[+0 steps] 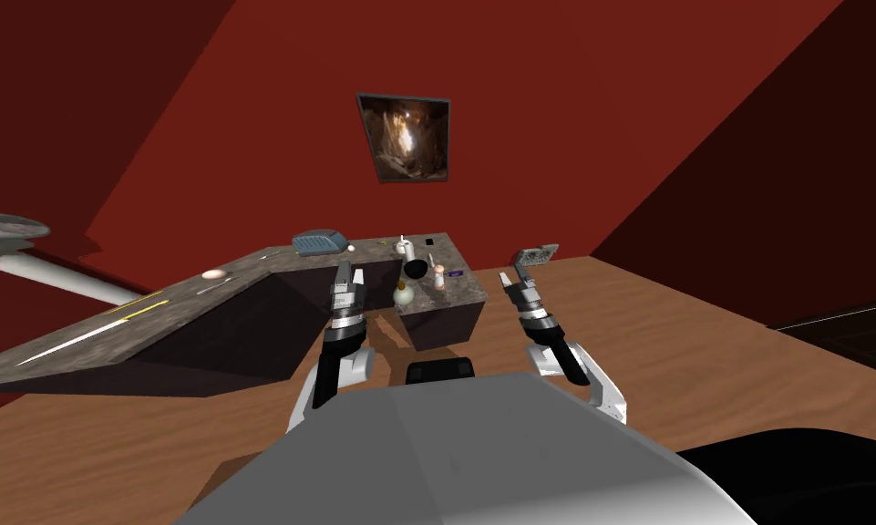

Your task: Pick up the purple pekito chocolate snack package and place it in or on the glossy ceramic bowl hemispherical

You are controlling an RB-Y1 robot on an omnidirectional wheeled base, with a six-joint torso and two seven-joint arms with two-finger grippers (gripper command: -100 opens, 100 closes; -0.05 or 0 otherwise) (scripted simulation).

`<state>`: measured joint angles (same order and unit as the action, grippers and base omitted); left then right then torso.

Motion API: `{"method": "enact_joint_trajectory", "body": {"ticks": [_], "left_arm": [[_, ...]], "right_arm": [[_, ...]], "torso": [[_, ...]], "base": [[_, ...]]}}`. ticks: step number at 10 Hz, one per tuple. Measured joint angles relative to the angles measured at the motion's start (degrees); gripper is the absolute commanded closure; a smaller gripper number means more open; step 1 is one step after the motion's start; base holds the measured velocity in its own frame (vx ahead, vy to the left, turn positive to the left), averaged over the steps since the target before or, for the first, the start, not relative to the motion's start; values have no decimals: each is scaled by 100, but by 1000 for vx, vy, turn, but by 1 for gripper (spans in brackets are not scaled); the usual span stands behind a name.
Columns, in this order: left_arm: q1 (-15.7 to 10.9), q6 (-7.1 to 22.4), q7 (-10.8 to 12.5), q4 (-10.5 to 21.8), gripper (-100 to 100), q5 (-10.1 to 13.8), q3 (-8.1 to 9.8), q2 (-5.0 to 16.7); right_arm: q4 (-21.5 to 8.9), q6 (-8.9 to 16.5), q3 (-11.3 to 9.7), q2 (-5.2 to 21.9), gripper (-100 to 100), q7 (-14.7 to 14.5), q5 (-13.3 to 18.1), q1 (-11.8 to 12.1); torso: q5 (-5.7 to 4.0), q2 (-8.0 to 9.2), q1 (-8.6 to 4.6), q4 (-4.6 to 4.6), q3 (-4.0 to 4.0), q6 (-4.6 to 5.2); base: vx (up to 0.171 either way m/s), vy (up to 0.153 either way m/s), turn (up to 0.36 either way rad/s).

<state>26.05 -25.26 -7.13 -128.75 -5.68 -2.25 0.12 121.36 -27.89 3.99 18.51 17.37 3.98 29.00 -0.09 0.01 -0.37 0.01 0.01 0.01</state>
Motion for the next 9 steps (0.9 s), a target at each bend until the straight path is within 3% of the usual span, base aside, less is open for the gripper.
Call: {"method": "enact_joint_trajectory", "body": {"ticks": [9], "left_arm": [[0, 0, 0, 0, 0, 0, 0, 0]], "right_arm": [[-690, -265, 73, 1374, -100, 709, 941, 23]], "torso": [[1, -10, 3, -2, -6, -3]], "base": [[-3, -76, 191]]}}
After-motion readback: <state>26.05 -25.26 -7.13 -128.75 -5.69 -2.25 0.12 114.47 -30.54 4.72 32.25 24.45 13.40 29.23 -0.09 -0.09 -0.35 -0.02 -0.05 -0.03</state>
